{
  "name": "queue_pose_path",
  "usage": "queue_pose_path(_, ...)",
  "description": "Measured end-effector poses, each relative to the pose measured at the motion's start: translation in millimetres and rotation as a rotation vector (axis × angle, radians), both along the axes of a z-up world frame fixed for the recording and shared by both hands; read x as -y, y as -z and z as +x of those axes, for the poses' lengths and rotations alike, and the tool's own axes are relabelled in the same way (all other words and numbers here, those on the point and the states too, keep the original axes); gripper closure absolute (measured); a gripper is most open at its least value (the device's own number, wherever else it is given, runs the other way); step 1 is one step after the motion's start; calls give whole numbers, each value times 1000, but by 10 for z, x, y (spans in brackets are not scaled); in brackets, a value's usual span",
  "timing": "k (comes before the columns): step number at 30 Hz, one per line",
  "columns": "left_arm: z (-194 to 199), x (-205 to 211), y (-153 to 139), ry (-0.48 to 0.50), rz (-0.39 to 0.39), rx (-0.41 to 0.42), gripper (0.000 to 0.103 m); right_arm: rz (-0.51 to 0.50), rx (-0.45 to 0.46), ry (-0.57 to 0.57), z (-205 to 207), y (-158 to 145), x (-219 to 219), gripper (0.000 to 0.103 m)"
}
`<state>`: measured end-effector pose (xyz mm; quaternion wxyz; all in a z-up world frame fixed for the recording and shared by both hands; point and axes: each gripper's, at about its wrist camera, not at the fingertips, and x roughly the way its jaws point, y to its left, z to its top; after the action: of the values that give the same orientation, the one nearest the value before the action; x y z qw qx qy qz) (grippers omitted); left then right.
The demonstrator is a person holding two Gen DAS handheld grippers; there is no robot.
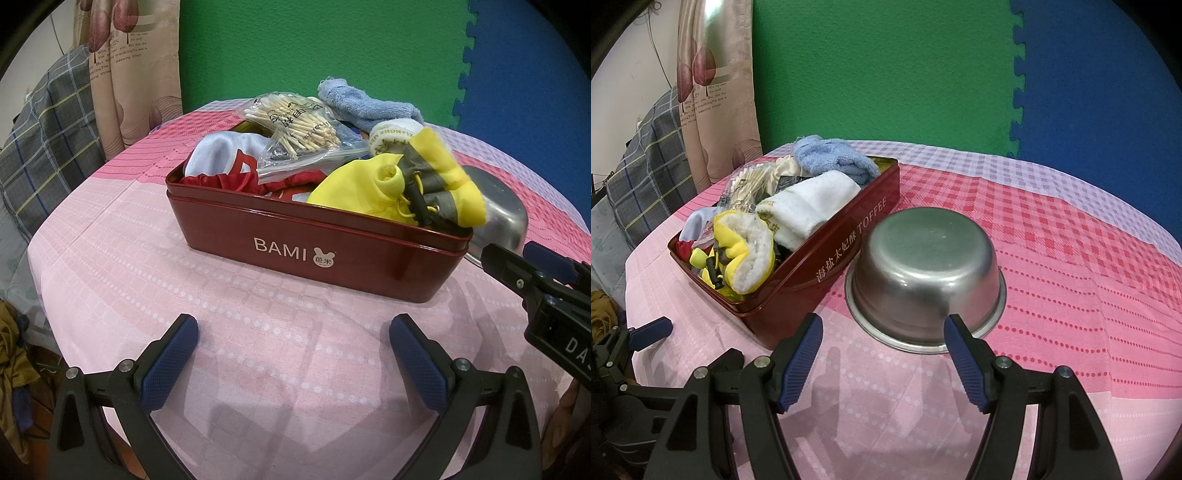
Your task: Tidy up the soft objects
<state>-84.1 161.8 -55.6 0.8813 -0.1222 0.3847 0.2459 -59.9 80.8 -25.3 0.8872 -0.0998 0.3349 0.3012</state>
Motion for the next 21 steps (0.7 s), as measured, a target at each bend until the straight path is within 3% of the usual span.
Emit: queue_pose_path(21,1,1,-1,-1,0,0,0,1,-1,-1,7,-4,-6,33)
